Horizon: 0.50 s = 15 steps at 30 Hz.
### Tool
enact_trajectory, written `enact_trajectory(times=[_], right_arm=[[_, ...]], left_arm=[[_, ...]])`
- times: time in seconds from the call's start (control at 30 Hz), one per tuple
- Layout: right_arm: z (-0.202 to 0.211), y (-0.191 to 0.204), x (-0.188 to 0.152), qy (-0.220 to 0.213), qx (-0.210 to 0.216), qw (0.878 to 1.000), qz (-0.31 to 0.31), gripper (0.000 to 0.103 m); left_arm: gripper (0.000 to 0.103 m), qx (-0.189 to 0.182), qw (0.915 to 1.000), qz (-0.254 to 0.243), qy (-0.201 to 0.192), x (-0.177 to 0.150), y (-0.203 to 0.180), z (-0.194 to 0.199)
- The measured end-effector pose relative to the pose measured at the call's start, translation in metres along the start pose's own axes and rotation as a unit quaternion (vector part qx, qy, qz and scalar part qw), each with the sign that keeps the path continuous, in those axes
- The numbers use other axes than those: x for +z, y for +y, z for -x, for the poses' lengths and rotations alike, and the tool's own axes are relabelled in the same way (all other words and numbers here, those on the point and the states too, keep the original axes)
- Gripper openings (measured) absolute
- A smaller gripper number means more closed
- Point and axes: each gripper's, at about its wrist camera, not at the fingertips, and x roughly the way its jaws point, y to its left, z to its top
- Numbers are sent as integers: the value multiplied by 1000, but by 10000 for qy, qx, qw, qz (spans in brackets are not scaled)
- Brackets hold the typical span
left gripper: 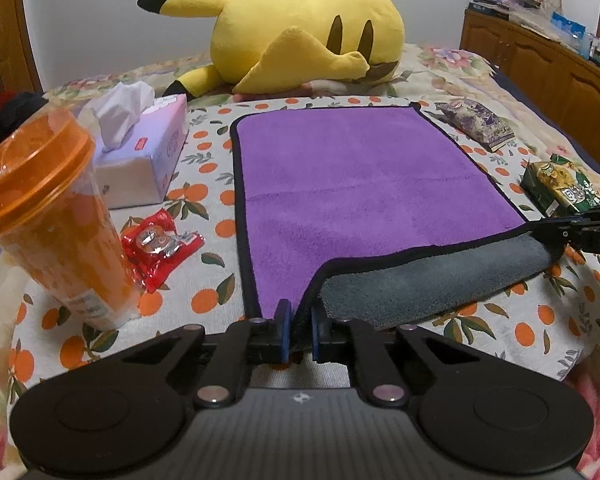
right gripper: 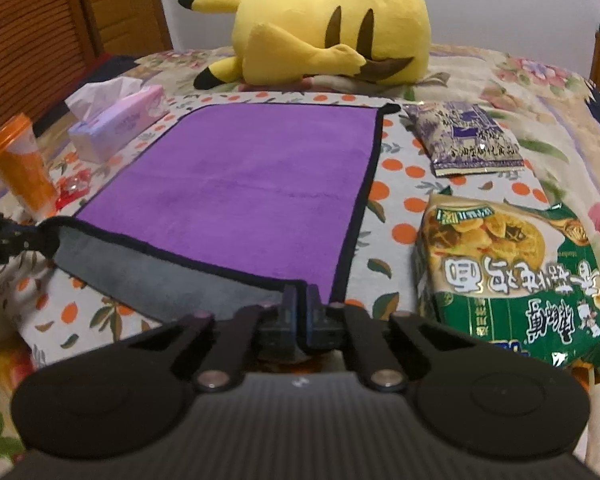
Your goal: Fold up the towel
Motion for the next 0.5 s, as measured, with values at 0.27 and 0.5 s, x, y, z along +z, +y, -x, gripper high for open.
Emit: enact_trajectory(times=[0.27, 0.5], right_arm=[[7, -1, 3, -234, 39, 9997, 101, 4], [16, -6, 8, -473, 125, 9988, 4, 4]], left_arm=[[12, -58, 9995, -9, -303, 8, -4, 16], [10, -127, 9983, 71, -569, 16, -4, 28]])
